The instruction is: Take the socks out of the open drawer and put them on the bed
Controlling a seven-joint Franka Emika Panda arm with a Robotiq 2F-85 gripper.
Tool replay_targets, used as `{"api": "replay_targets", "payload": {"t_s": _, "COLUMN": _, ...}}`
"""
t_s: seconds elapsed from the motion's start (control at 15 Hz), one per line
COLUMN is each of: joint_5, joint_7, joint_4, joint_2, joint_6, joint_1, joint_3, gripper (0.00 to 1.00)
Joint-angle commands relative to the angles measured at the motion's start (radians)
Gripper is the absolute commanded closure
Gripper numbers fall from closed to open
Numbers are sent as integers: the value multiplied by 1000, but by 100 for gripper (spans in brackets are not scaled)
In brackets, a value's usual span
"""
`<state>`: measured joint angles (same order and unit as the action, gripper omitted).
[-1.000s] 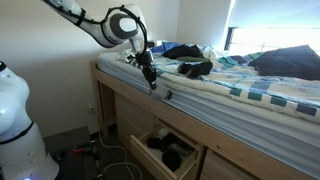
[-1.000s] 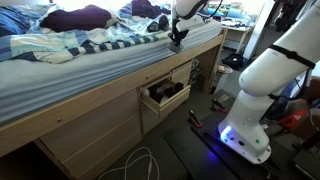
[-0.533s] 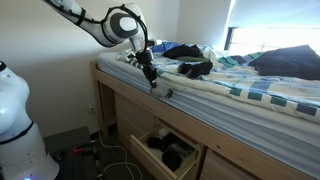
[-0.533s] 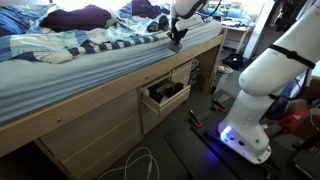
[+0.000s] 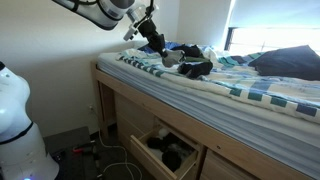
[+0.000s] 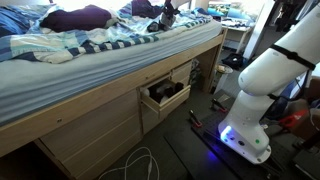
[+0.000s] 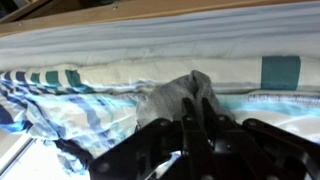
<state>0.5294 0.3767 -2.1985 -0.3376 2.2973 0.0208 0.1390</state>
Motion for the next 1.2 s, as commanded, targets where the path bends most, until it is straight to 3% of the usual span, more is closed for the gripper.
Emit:
{"api": "replay_targets", "payload": {"t_s": 0.0, "joint_5": 58, "joint_7": -44, "joint_4": 83, "joint_2": 39, "joint_6": 71, "joint_1": -25, "joint_3": 14, "gripper": 97}}
{"api": "replay_targets", "payload": {"t_s": 0.4, "joint_5": 95, "joint_7": -5, "joint_4": 120, "joint_2": 233, "joint_6": 520, "joint_1": -75, "joint_3": -29, "gripper": 97}}
{"api": "replay_targets", "payload": {"t_s": 0.73, "joint_5": 66, "joint_7": -19, "joint_4": 164, "joint_2": 391, "joint_6": 671, "joint_1": -73, "joint_3": -55, "gripper": 97}}
{"api": "replay_targets", "payload": {"t_s": 0.8, "joint_5": 60, "joint_7": -25, "joint_4": 171, "joint_2": 407, "joint_6": 677, "joint_1": -72, "joint_3": -55, "gripper": 68}}
{"api": "replay_targets", "payload": {"t_s": 1.13, "joint_5": 128, "joint_7": 24, "joint_4": 155, "joint_2": 357, "joint_6": 629, "joint_1": -63, "joint_3": -66, "gripper": 34}}
